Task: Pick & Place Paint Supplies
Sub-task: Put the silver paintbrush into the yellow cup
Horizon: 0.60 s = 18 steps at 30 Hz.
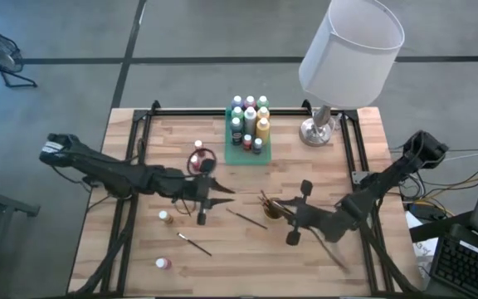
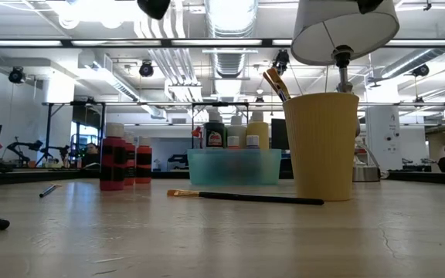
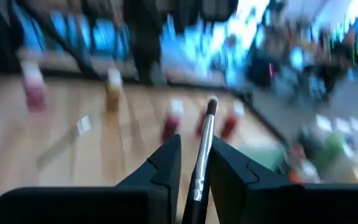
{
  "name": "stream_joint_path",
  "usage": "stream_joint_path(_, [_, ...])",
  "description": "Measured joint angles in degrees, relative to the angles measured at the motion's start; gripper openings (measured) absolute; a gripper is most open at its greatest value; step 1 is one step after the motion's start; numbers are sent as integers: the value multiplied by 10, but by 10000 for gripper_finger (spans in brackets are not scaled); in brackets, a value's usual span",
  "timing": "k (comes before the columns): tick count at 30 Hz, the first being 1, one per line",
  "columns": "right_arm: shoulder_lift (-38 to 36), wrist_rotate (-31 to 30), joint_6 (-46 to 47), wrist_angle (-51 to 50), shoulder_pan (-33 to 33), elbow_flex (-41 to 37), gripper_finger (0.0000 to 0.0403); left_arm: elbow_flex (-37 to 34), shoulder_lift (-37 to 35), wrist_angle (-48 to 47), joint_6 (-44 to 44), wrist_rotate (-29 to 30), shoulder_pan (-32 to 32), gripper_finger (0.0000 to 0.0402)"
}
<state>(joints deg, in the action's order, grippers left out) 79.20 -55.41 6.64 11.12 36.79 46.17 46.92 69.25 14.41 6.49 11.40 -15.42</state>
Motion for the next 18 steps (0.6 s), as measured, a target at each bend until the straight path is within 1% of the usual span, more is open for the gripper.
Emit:
stream_joint_path(4, [-5, 47, -156, 334, -8, -112, 61, -77, -14, 154, 4, 0, 0, 94])
stream_joint_path(6, [11, 88, -200, 482, -19, -156, 61, -103, -16, 201, 4, 0, 0, 94])
stream_joint_path(8, [31, 119, -221, 584, -32, -189, 61, -115, -15, 229, 4, 0, 0, 94])
stream_joint_path(10, [50, 153, -225, 645, -48, -205, 61, -116, -15, 235, 4, 0, 0, 94])
stream_joint_path(12, [69, 194, -225, 679, -66, -209, 61, -114, -12, 236, 4, 0, 0, 94])
stream_joint_path(16, [110, 321, -245, 730, -89, -197, 61, -109, 3, 244, 4, -1, 0, 94])
stream_joint_path(18, [129, 366, -266, 757, -90, -183, 61, -109, 14, 267, 4, -4, 0, 94])
